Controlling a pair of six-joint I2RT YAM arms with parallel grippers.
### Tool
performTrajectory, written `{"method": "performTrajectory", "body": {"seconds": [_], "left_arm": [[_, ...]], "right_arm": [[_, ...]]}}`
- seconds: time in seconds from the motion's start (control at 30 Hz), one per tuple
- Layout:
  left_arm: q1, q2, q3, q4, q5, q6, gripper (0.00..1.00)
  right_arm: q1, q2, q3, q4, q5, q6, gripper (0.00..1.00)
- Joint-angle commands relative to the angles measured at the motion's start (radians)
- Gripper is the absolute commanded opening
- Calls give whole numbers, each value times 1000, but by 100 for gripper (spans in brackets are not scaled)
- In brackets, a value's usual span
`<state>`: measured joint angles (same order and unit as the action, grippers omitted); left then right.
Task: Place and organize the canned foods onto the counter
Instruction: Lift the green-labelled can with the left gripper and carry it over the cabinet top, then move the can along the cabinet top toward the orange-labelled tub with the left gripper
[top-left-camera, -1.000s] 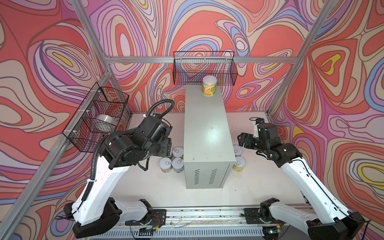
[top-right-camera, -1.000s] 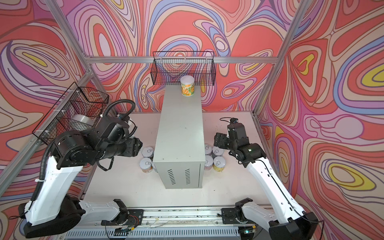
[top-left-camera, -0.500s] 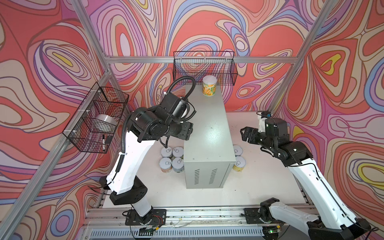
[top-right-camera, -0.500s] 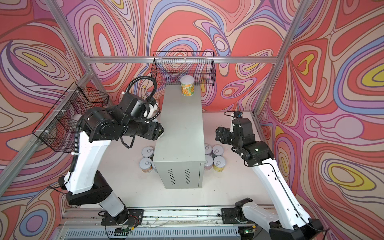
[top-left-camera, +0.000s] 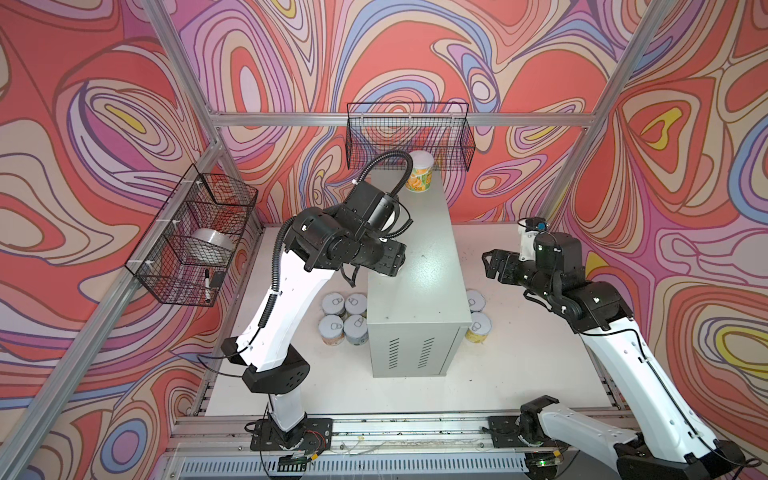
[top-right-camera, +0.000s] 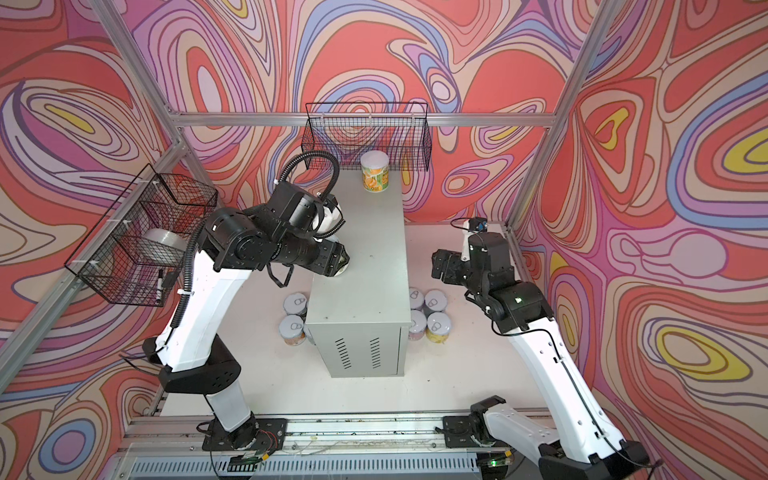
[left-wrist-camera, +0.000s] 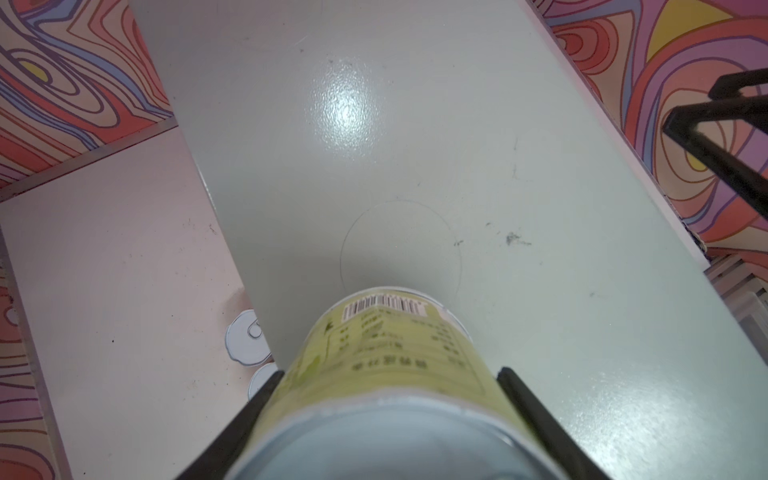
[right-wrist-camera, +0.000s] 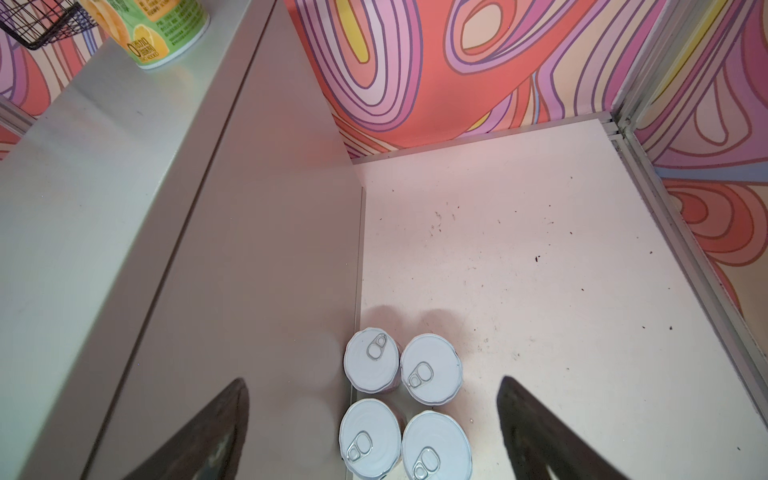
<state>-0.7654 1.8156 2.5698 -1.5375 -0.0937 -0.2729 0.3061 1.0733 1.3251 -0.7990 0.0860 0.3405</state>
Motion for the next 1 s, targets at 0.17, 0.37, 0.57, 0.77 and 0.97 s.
{"method": "performTrajectory", "body": {"seconds": [0.17,0.37,0.57,0.77,0.97], "left_arm": [[-1,54,39,67,-131,77,100],[-1,25,39,200,-184,180,100],[-1,-42,9,370,-143,249,100],[-1,-90,13,433,-61,272,100],[-4,-234,-191,459,-50,226,100]], "right_arm": [[-7,16,23,45,-18,-22,97],[-5,34,41,50,-30,-24,97],[-6,35,40,56,-37,-15,97],[-7,26,52,51,-38,-13,97],[-7,2,83,30,-36,-14,97]]}}
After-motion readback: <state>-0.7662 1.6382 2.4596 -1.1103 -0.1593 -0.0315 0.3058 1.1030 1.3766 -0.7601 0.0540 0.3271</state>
